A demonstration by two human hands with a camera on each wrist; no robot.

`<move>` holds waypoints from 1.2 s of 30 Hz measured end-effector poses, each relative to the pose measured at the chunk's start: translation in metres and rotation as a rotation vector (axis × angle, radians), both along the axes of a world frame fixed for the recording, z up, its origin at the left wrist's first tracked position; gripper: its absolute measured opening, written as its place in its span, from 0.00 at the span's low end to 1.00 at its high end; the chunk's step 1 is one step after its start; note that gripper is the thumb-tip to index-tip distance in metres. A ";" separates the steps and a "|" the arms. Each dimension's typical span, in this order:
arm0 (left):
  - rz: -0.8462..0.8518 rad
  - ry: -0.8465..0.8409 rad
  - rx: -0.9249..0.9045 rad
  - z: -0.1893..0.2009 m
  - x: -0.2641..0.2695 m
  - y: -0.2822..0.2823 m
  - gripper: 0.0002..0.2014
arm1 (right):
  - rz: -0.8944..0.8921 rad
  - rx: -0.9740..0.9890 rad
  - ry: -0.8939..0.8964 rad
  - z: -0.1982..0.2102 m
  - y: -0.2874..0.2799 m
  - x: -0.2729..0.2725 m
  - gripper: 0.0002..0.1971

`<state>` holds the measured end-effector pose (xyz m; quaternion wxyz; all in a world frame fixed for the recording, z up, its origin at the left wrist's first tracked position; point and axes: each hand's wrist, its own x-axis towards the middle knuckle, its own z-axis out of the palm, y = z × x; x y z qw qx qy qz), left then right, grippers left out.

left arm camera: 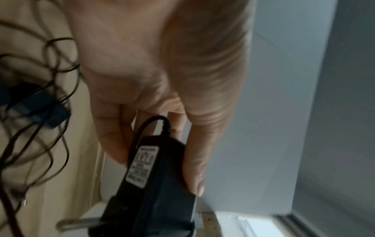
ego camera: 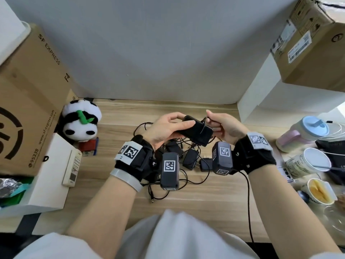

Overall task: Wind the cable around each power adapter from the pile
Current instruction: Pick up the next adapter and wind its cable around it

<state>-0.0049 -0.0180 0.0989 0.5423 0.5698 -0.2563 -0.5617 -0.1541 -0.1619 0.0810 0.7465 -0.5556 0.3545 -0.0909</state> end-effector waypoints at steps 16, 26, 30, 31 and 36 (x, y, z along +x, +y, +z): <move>0.597 0.206 0.046 -0.020 0.005 -0.012 0.21 | 0.307 -0.463 0.088 0.013 0.032 0.010 0.16; 0.562 0.420 0.022 -0.017 -0.001 -0.012 0.08 | 0.232 -0.273 0.114 -0.018 0.028 0.001 0.13; 0.434 0.419 0.010 -0.016 -0.001 -0.008 0.11 | 0.184 -0.183 0.068 -0.025 0.024 0.000 0.14; 0.381 0.402 0.012 -0.015 0.000 -0.006 0.10 | 0.163 -0.133 0.055 -0.024 0.021 0.000 0.14; 0.101 0.155 0.045 -0.008 0.000 -0.001 0.05 | 0.057 -0.147 0.163 0.003 0.002 0.004 0.16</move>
